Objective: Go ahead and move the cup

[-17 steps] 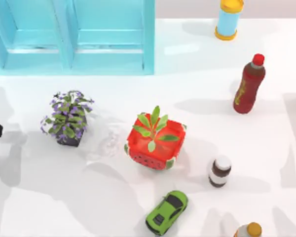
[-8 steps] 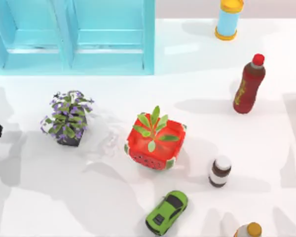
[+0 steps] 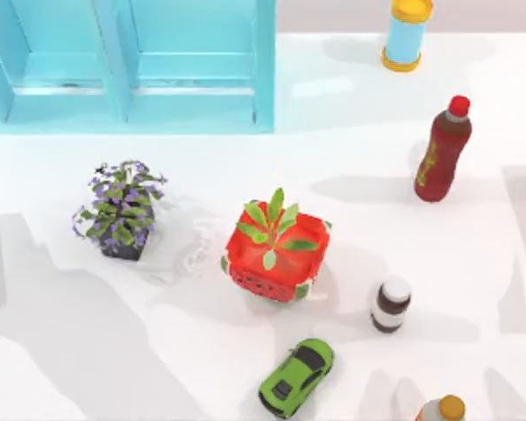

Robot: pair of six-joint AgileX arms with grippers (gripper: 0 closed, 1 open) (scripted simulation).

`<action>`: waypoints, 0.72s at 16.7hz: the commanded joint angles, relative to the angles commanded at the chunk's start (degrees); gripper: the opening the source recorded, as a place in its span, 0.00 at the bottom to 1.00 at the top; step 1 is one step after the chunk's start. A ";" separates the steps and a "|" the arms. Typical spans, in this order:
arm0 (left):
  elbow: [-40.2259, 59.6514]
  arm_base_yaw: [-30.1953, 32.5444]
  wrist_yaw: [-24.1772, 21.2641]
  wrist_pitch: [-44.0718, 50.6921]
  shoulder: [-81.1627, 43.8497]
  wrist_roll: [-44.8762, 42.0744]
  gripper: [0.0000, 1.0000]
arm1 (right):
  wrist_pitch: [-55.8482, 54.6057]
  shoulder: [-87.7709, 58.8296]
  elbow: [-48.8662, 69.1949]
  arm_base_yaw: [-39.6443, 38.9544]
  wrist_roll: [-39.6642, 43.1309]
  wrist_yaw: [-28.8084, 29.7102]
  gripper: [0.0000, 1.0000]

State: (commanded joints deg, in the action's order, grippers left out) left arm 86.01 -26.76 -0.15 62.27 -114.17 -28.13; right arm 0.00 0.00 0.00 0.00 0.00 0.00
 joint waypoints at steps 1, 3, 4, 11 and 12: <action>3.65 -2.40 0.02 2.08 -1.14 -2.48 0.00 | 0.00 0.00 0.00 0.00 0.00 0.00 1.00; 9.21 -6.71 0.04 5.65 -2.91 -6.88 0.00 | 0.00 0.00 0.00 0.00 0.00 0.00 1.00; 11.08 -8.37 0.03 7.00 -3.51 -8.57 0.00 | 0.00 0.00 0.00 0.00 0.00 0.00 1.00; 12.81 -10.08 0.12 8.19 -3.92 -10.53 0.00 | 0.00 0.00 0.00 0.00 0.00 0.00 1.00; 12.13 -10.09 0.10 7.40 -4.08 -10.53 0.00 | 0.00 0.00 0.00 0.00 0.00 0.00 1.00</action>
State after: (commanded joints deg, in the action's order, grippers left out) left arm 98.14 -36.85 -0.05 69.67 -118.25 -38.67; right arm 0.00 0.00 0.00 0.00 0.00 0.00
